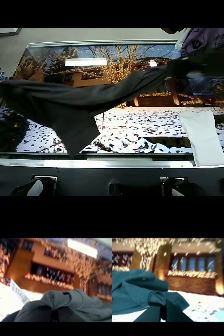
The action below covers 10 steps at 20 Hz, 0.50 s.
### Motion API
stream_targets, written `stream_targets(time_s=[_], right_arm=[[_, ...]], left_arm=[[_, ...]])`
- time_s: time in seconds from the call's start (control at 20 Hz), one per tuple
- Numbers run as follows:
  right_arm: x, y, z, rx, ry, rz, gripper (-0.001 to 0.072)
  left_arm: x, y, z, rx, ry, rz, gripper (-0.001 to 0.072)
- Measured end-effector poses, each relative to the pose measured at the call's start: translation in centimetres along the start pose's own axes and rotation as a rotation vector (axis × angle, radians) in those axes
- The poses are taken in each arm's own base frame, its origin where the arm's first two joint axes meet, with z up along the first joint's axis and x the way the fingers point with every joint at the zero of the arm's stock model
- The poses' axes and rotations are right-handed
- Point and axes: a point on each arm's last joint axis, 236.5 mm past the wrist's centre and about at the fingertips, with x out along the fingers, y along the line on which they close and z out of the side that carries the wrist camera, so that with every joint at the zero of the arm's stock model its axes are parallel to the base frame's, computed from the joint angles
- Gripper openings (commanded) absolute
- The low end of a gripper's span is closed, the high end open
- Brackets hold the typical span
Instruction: Fold the clothes and pants, and hang the long-sleeved shirts on hangers.
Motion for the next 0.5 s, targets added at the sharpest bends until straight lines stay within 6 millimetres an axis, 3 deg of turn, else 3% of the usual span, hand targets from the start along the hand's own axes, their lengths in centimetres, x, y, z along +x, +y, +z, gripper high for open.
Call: stream_targets(time_s=[0.2,0.35,0.4,0.45,0.5], right_arm=[[12.7,0.7,-4.1,0.050,0.220,0.043,0.0033],[19.2,0.7,-6.7,0.109,0.305,0.047,0.0033],[20.5,0.7,-7.2,0.121,0.317,0.046,0.0033],[21.4,0.7,-7.6,0.134,0.324,0.046,0.0033],[22.0,0.7,-7.9,0.144,0.330,0.046,0.0033]], left_arm=[[11.9,6.4,-7.3,-0.142,0.220,0.057,0.0015],[17.3,9.7,-11.6,-0.213,0.319,0.109,0.0018],[18.4,10.5,-12.6,-0.234,0.337,0.119,0.0069],[19.2,11.0,-13.4,-0.249,0.355,0.128,0.0233],[19.6,11.4,-14.0,-0.260,0.369,0.135,0.0496]])
